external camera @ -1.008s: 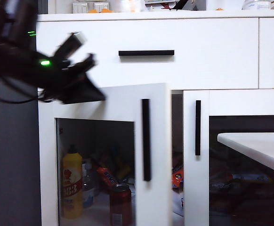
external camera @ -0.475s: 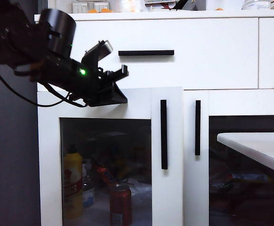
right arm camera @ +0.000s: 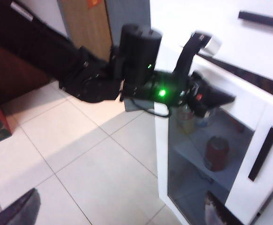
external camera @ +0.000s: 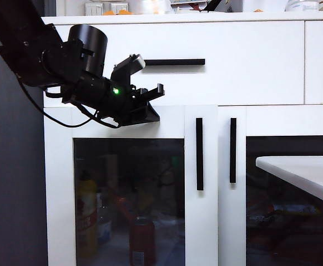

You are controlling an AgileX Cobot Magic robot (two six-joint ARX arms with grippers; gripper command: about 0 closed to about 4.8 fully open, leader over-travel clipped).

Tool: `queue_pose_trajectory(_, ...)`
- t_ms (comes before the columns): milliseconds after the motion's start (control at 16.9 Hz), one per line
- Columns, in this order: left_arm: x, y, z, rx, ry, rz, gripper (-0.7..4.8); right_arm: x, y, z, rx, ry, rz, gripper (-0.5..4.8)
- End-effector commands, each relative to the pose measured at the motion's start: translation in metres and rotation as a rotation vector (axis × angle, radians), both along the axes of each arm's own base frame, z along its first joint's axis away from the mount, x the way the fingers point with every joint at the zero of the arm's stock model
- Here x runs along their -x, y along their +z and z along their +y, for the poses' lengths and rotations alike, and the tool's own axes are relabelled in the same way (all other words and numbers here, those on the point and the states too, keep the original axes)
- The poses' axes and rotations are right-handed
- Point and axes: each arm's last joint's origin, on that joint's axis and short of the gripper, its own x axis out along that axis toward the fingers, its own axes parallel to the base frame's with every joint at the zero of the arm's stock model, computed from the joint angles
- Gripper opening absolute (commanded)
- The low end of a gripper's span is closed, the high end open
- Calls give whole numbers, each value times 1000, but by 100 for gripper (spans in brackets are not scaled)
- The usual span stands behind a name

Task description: Open the left door of the white cabinet, pick up a can of beverage from the table on the right, place it inside the cabinet, and finally close the cabinet door.

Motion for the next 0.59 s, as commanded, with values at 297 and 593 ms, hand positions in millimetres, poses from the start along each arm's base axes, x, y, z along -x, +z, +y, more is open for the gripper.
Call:
queue_pose_trajectory(297,-22,-7,-8,-21,85,-83,-6,1,4,-1,-24,-2,-8,453)
queue_pose_trajectory(593,-39,4,-14,-64,107,-167,-6,1,4,-1,-26,-2,-9,453)
